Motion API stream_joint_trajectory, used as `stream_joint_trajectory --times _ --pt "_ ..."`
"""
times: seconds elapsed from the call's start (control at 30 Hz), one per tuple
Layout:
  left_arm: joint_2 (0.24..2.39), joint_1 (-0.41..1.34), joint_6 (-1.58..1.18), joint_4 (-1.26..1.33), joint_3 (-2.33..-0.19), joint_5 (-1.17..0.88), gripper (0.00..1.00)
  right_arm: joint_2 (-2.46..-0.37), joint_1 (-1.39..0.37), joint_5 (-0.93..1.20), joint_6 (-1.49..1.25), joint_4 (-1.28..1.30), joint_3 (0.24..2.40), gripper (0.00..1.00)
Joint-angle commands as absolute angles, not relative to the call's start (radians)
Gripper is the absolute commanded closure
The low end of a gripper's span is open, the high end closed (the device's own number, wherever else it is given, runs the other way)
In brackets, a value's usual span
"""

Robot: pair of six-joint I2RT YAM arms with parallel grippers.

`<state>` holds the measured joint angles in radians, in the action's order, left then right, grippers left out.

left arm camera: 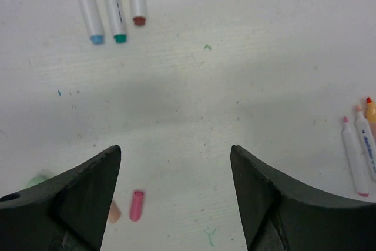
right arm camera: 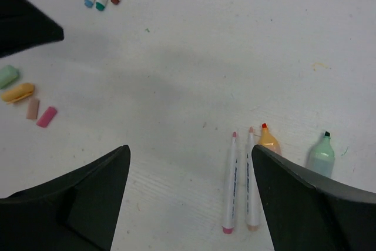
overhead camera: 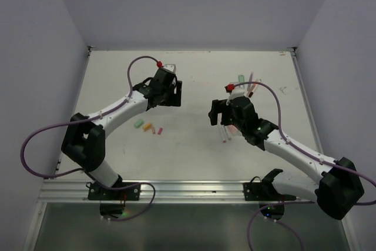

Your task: Open the pen caps

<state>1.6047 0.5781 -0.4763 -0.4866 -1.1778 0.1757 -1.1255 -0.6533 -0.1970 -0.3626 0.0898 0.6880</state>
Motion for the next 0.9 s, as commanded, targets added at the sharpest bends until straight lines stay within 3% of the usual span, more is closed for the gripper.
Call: stream_joint_trajectory --times 0.0,0.13,0.5,0.87 --pt "1.69 0.571 -0.433 -0.439 -1.32 0.207 0.22 -1.086 -0.649 -0.207 -0.36 0.023 0.675 0.11" --pt "1.793 0.525 -0.433 -0.416 -1.423 0.193 0.24 -1.065 -0.649 -0.196 -0.368 0.006 0.655 0.04" --pt "2.012 0.35 -0.42 -0.391 -1.6 0.173 0.49 -1.072 -0.649 -0.167 -0.376 0.006 0.63 0.03" --pt "2.178 0.311 -0.402 -0.399 -1.683 0.176 0.61 -1.091 -0.647 -0.152 -0.376 0.006 0.626 0.03"
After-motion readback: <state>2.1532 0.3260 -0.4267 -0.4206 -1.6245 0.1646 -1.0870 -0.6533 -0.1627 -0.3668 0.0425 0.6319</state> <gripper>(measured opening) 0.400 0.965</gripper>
